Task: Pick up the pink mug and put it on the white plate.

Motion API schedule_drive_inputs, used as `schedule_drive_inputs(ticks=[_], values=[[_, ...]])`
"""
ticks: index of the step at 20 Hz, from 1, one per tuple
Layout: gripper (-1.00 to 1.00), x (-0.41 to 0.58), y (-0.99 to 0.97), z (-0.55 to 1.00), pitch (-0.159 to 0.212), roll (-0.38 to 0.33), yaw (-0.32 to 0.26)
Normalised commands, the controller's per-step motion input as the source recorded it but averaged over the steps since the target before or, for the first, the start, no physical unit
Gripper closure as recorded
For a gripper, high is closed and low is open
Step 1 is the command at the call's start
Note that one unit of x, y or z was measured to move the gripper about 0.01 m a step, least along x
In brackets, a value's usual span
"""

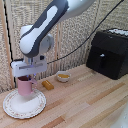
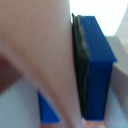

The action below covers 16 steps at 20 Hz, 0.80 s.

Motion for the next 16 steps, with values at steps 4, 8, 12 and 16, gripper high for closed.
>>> schedule_drive_inputs(ticks=[4,8,12,16], values=[[1.0,0.246,0.25,-0.35,0.0,-0.075,0.071],[-1.0,0.226,0.1,-0.12,0.0,-0.023,0.099],[-1.0,0.224,0.0,0.2,0.0,0.032,0.09],[-1.0,0.244,-0.05,0.64,0.016,0.074,0.052]])
